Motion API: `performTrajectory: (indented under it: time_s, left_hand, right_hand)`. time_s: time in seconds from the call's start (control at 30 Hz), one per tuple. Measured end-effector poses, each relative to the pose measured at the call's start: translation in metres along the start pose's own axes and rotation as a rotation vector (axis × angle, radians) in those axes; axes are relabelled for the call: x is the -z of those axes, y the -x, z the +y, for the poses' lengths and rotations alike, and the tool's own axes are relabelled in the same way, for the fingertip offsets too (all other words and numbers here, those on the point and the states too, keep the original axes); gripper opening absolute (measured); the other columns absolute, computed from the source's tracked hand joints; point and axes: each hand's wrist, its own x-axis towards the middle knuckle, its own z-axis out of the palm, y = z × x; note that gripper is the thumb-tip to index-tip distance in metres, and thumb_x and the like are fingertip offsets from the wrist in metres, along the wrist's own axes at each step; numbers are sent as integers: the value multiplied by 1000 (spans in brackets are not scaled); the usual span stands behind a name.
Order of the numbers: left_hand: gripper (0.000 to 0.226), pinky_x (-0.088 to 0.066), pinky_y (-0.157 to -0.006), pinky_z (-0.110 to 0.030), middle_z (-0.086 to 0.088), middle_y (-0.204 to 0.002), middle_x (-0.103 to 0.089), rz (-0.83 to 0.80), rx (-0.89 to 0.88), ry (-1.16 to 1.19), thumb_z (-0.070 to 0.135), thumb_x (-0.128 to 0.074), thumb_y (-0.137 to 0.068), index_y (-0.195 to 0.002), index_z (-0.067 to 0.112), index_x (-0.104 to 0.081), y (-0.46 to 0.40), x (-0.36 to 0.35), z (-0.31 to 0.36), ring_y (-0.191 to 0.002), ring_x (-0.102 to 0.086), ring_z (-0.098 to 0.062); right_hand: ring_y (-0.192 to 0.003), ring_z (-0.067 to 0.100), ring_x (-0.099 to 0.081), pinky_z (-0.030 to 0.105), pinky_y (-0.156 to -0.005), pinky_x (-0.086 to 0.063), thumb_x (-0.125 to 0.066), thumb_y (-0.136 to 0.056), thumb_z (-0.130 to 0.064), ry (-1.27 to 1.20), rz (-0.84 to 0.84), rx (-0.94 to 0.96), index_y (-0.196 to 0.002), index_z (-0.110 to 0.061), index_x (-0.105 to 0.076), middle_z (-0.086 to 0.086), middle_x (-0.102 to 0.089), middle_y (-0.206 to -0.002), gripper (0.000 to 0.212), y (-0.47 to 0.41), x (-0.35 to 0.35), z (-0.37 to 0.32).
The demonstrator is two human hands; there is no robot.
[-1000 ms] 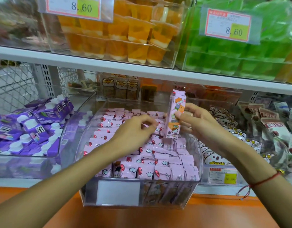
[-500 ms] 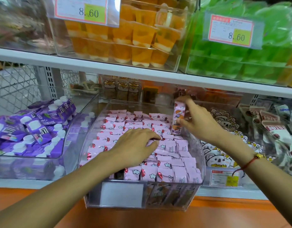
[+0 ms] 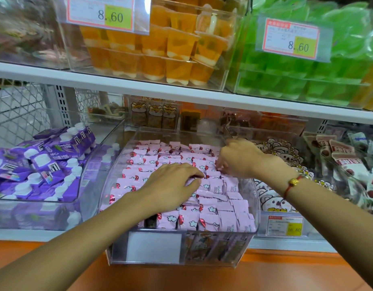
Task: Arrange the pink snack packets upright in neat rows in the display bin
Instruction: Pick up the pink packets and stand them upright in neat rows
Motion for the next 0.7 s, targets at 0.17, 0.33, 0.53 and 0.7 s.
performTrajectory:
  time_s: [0.17,0.33,0.53,0.7]
  left_hand:
    - [31,-43,-79,-26,13,-123,-59,38,24,54,36,-42,-98,-124,32,-58,1,4,3,-102,-56,-10]
    - [24,-46,-83,-28,19,-122,-58,118,-2,92,35,-48,-96,-116,39,-60,5,19,2,-97,-55,-3]
    - [28,-49,-89,-33,24,-122,-58,-32,-91,6,40,-48,-95,-123,41,-56,12,21,-2,-106,-53,1]
    - [34,-46,-90,-31,23,-131,-53,-135,-98,-67,45,-38,-98,-130,43,-49,15,19,-5,-111,-53,-3]
  right_hand:
    - [-96,25,-61,26,-64,-40,-56,-85,-9,-68,-56,3,-103,-22,-72,1,-68,-106,28,-14,4,0]
    - [-89,15,-61,24,-65,-38,-66,-83,-20,-253,148,-19,-103,-32,-70,-11,-68,-90,24,12,11,4]
    - [-100,15,-52,31,-78,-37,-60,-84,-50,-310,184,9,-98,-30,-70,-9,-67,-97,26,46,2,-21]
    - [-98,16,-49,28,-76,-26,-62,-82,-51,-312,216,-2,-104,-28,-67,-9,-65,-97,32,48,-3,-29]
